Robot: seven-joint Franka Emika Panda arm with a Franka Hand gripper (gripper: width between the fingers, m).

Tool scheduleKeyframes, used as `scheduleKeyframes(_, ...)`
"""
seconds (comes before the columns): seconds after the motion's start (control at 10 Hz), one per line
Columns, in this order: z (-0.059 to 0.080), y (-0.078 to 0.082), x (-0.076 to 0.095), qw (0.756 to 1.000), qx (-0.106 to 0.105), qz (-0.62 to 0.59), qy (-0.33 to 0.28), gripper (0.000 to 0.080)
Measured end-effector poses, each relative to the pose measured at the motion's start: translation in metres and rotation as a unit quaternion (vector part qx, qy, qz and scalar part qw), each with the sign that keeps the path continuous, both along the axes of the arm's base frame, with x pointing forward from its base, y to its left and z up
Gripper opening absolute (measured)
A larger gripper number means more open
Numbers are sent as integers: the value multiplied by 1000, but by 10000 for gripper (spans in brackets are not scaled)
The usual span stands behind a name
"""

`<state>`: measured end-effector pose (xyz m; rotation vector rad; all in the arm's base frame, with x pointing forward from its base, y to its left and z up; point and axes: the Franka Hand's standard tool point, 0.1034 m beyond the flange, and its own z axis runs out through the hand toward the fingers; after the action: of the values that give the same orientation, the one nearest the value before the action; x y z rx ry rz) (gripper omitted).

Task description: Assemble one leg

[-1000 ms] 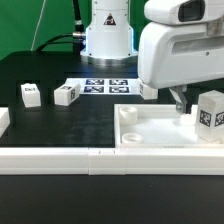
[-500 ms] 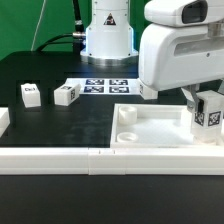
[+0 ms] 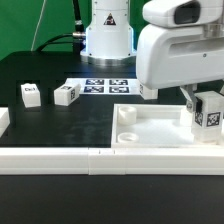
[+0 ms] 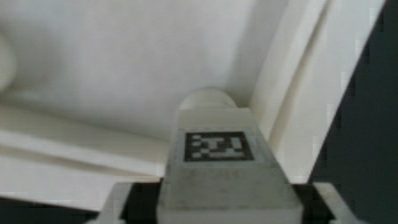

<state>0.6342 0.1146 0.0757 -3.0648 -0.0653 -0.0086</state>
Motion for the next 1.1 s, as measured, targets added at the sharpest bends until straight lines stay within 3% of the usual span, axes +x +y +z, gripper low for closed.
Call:
scheduleKeyframes(0.2,-1,4,-1,992,4,-128,8,291)
scheduleKeyframes(0.4,-2,6,-1,955,2,-296,14,291)
scheduleKeyframes(0.6,-2,7,-1,890,1,-456,16,291)
scheduleKeyframes(0.9,-2,7,-1,821,8,-570,25,291)
scheduleKeyframes(1.0,-2,8,-1,784,10,-620,30,291)
scheduleKeyframes(1.1,-2,8,-1,777,11,-628,31,291)
